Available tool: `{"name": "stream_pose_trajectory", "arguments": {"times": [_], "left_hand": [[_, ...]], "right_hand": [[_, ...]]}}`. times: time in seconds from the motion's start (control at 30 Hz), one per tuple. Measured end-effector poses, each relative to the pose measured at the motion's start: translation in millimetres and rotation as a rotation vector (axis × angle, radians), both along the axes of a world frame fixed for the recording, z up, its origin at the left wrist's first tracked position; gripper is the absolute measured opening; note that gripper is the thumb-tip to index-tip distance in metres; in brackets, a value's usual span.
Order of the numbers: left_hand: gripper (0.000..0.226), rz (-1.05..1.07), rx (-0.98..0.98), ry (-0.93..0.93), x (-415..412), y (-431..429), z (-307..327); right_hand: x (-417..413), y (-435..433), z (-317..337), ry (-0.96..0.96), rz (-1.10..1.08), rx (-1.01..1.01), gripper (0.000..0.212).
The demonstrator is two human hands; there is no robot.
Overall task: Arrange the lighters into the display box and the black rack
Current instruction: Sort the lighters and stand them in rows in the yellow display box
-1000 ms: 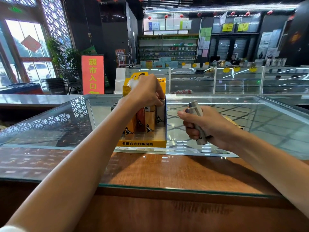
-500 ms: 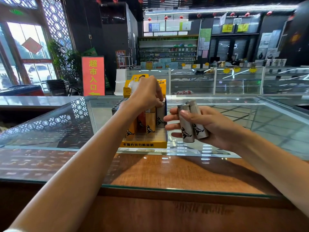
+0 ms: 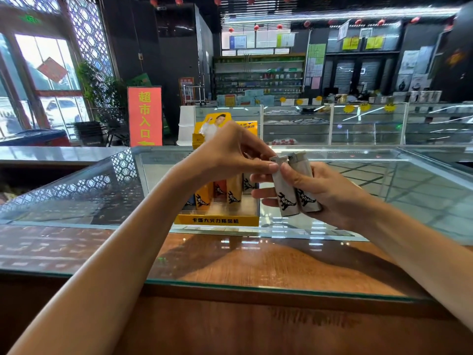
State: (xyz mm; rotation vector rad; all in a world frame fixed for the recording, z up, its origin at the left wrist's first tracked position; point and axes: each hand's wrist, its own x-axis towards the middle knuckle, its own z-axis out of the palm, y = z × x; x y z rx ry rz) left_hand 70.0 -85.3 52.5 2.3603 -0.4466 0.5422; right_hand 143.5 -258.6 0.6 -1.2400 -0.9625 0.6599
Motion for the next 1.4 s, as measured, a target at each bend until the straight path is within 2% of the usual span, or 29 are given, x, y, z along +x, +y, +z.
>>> {"name": "stream_pose_trajectory", "arguments": {"times": [0.17, 0.27, 0.37, 0.57, 0.7, 0.83, 0.9, 1.0, 1.1, 1.23, 1.4], "left_hand": [[0.027, -0.005, -0.093, 0.0, 0.4, 6.7, -1.0], [0.027, 0.054, -0.146, -0.017, 1.4, 19.4, 5.4], [0.028, 0.129, -0.125, -0.031, 4.8, 29.7, 10.9], [0.024, 0.229, -0.041, -0.07, 14.8, 27.3, 14.0], [0.021, 0.258, -0.048, -0.087, 15.0, 31.9, 14.8], [0.024, 0.338, 0.034, -0.111, 19.3, 29.2, 11.9], [0.026, 0.364, 0.063, -0.103, 23.2, 27.6, 9.9], [0.026, 0.416, 0.145, -0.101, 28.0, 25.4, 6.6], [0.024, 0.449, 0.185, -0.1, 30.3, 22.6, 2.6], [0.023, 0.455, 0.181, -0.111, 31.3, 20.2, -1.2], [0.023, 0.45, 0.182, -0.127, 32.3, 16.7, -2.4]], "right_hand": [[1.5, -0.7, 0.3, 0.021, -0.044, -0.023, 0.039], [5.5, -1.0, -2.3, -0.006, -0.149, -0.063, 0.044], [9.1, -1.2, -3.7, -0.004, -0.283, -0.093, 0.047], [9.1, -3.4, -2.3, -0.006, -0.354, -0.133, 0.042], [9.1, -1.7, -2.3, 0.013, -0.342, -0.15, 0.035], [6.6, -1.5, 0.9, 0.056, -0.289, -0.131, 0.011], [5.5, -2.6, 2.0, 0.116, -0.262, -0.101, 0.012], [3.2, -2.7, 2.4, 0.134, -0.236, -0.089, 0.004], [4.0, -0.8, 1.9, 0.13, -0.227, -0.09, 0.017], [6.5, 0.8, -0.6, 0.132, -0.216, -0.048, 0.012], [7.2, -0.7, -2.3, 0.095, -0.203, -0.045, 0.022]]}}
